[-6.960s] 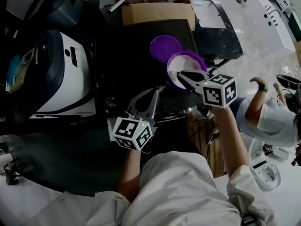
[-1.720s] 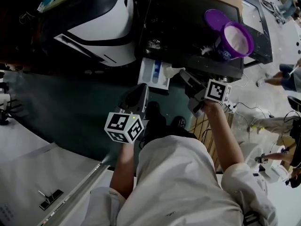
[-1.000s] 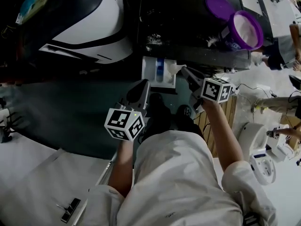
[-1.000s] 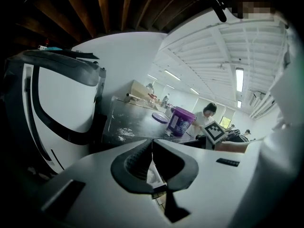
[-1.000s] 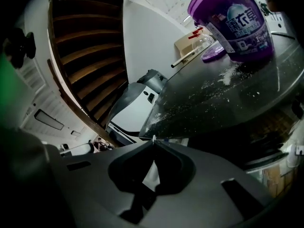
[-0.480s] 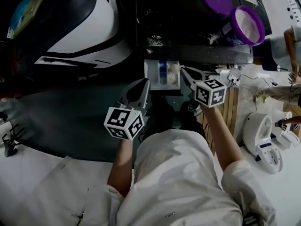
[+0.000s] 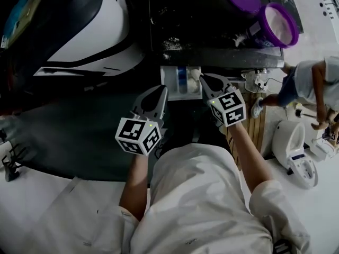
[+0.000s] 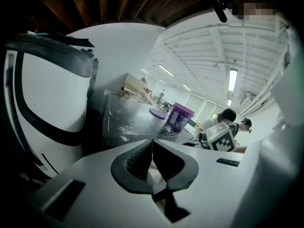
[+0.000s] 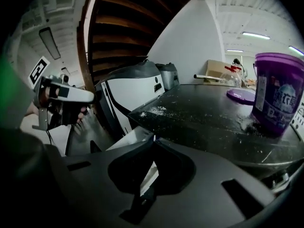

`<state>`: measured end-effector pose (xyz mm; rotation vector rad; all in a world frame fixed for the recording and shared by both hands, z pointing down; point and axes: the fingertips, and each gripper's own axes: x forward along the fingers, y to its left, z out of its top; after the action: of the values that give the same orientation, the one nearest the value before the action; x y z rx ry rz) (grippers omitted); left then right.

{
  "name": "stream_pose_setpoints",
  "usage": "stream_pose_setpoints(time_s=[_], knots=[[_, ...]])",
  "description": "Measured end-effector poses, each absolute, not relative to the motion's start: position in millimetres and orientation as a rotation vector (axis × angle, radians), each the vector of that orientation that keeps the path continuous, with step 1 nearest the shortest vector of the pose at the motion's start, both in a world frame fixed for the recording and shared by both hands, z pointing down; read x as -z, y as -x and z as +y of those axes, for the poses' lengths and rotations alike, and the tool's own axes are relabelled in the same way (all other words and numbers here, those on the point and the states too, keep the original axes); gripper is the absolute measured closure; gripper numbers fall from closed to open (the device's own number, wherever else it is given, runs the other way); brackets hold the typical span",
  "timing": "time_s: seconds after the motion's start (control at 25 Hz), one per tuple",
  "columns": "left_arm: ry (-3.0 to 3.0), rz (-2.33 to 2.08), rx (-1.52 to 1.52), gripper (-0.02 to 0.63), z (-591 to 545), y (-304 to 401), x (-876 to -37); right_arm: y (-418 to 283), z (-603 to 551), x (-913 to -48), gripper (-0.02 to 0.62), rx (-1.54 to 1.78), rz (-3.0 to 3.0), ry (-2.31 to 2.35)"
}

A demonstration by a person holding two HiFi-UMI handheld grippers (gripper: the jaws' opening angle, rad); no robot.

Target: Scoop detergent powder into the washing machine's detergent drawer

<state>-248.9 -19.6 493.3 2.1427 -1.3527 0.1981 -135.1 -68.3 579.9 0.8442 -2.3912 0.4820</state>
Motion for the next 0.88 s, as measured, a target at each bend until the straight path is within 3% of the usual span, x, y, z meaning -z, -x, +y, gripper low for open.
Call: stream_pose_setpoints(time_s=[0.88], knots=[[-2.148, -1.345, -0.186, 0.586, -25, 251, -492, 153, -47, -583, 0.588, 0.168, -2.274, -0.672]])
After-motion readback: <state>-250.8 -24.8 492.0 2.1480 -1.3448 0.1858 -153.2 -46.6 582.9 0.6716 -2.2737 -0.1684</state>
